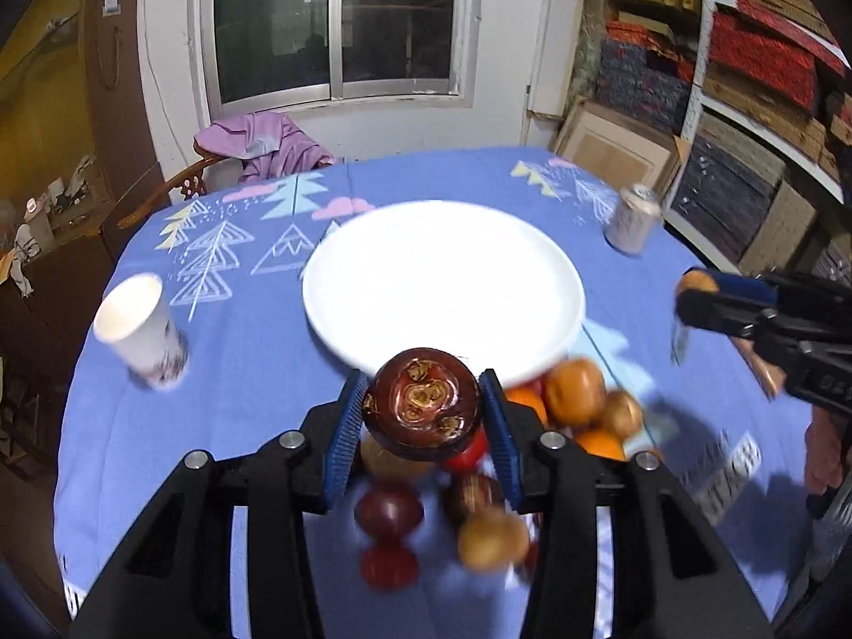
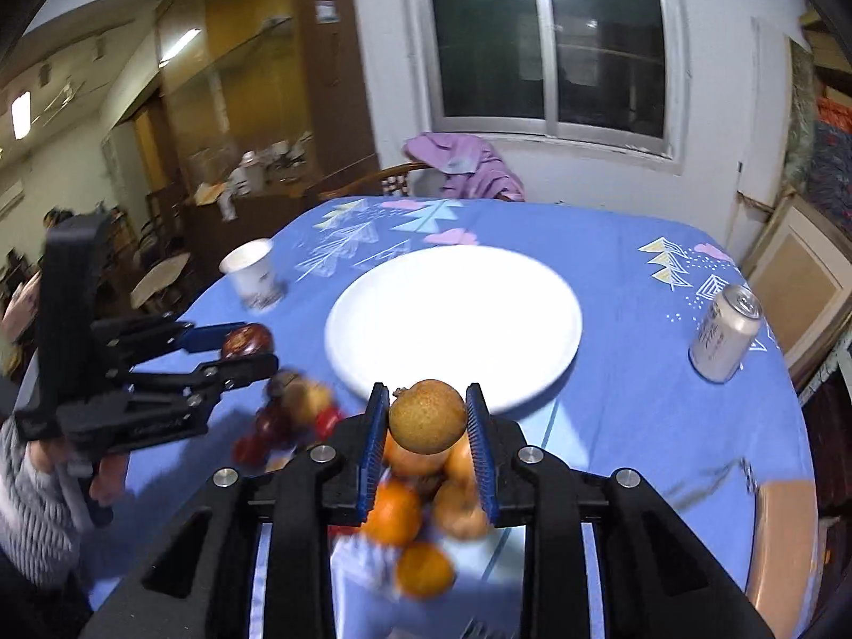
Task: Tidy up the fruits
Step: 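Carry both fruits over the white plate and open both tools to release them, then grasp the large mottled pinkish fruit with the right tool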
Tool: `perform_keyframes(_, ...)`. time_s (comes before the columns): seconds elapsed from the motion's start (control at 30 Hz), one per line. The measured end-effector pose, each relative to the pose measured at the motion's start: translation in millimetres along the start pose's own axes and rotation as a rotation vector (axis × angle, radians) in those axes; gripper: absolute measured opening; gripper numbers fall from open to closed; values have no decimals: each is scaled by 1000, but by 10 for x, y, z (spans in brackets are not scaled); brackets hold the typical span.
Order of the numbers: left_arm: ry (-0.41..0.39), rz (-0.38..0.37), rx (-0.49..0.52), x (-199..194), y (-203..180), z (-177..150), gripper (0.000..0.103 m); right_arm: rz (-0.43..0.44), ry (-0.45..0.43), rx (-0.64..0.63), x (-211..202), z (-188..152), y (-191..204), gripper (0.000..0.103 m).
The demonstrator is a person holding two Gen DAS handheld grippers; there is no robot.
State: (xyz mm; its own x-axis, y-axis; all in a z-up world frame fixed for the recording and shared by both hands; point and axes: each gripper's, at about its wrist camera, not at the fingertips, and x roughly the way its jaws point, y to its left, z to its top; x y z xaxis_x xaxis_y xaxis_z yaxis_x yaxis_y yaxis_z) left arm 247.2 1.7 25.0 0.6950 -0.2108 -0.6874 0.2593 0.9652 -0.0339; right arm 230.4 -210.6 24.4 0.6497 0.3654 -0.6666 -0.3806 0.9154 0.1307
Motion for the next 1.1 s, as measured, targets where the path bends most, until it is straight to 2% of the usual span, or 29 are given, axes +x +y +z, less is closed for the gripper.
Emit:
perform_keyframes(0.13, 50, -12, -39, 466, 33, 233, 43, -5, 99, 61, 698, 142, -185, 30)
perform_keyframes(0.27, 115, -23, -81, 898, 112, 241, 43, -4, 127, 83, 1009, 162, -281, 30)
perform_keyframes(0.33, 128, -28, -79, 1015, 100, 223, 45, 0, 121, 80, 1059, 144, -236, 33)
perform_keyframes(0.4, 128, -24, -69, 1058, 76, 212, 60, -11, 110, 71, 1053, 107, -238, 56)
perform_keyframes(0.43, 119, -25, -72, 1049, 75, 205, 68, -20, 101, 66, 1030, 87, -233, 57)
perform_keyframes(0.53, 109, -36, -72, 1011, 69, 221, 69, -11, 91, 66, 961, 80, -214, 57)
perform_keyframes(0.7, 54, -20, -99, 694, 185, 230, 70, -2, 30, 75, 608, 21, -180, 58)
perform_keyframes(0.77, 25, -2, -132, 493, 295, 158, 81, 12, 0, 94, 432, -34, -179, 59)
perform_keyframes(0.83, -7, 48, -173, 290, 412, 14, 88, 19, -39, 118, 248, -130, -187, 64)
perform_keyframes(0.97, -35, 131, -247, -45, 618, -440, 93, 40, -93, 149, -39, -388, -213, 75)
perform_keyframes(1.03, -28, 148, -292, -140, 703, -691, 94, 45, -123, 183, -140, -509, -264, 79)
perform_keyframes(1.1, -17, 146, -315, -183, 734, -862, 94, 18, -173, 208, -265, -626, -341, 88)
